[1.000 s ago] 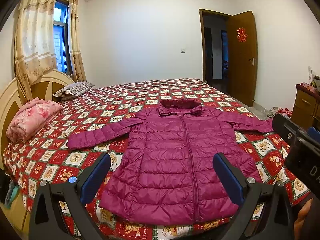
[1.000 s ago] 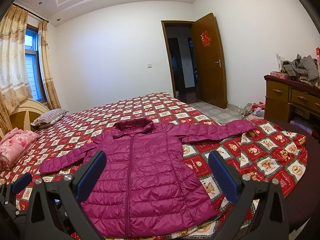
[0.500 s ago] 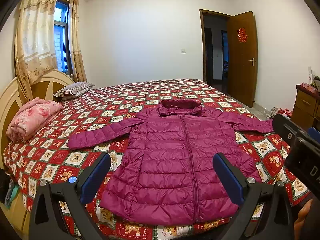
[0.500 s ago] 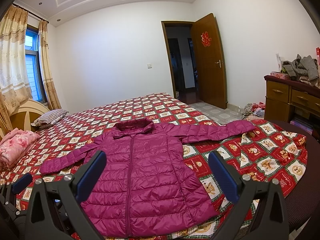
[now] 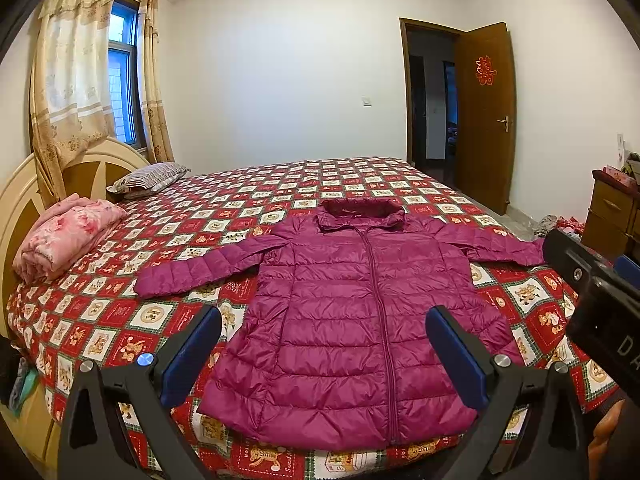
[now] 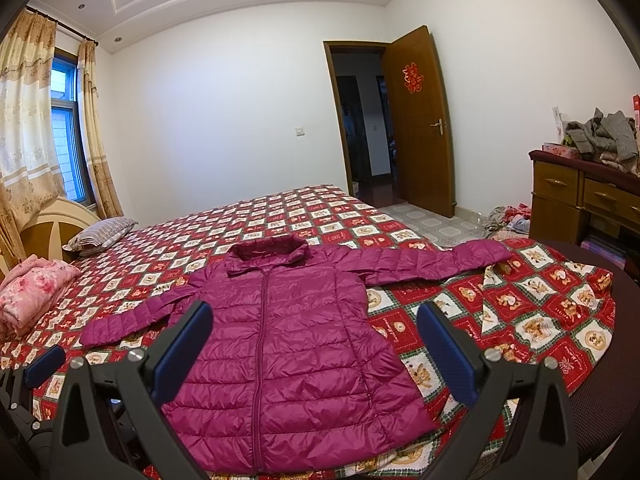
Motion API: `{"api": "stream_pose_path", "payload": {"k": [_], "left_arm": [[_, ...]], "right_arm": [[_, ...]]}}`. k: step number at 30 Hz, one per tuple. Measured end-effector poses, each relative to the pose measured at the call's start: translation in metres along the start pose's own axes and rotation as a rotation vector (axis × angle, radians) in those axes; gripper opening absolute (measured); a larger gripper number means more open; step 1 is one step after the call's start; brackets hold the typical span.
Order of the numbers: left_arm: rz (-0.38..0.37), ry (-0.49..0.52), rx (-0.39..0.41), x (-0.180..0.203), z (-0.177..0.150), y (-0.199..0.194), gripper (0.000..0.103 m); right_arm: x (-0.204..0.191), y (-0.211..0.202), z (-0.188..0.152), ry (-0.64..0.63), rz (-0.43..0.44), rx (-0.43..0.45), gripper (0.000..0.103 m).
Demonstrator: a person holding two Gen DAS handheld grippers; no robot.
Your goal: Fold large clothes
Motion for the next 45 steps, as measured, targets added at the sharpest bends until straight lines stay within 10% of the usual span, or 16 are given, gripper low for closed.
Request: {"api": "stream_pose_path", "payload": {"k": [20, 31, 45], "left_arm": [[-0.004, -0.004, -0.015, -0.002, -0.003, 0.004, 0.102], [-0.056, -0.037, -0.133, -0.012, -0.014, 0.074, 0.102], [0.023, -0.069, -0.205, -0.076, 0.026, 0.188, 0.102]], "right_arm": [[-0.004, 0.01, -0.01, 0.005, 0.014, -0.042, 0.103], [0.041, 0.057, -0.022, 0.122, -0.02, -0.133, 0.103], [0.238, 0.154, 0.008, 0.379, -0.269, -0.192, 0.08]]}}
Point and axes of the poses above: each gripper's, at about its wrist camera, not at the fingertips, and y roughly the way its jaws point, x to its right, z to its top, the point moved 1 cm from there along y, roughly the way its jaws point, and after that the axes turned 5 degrees about -y, right-handed, at the moved point
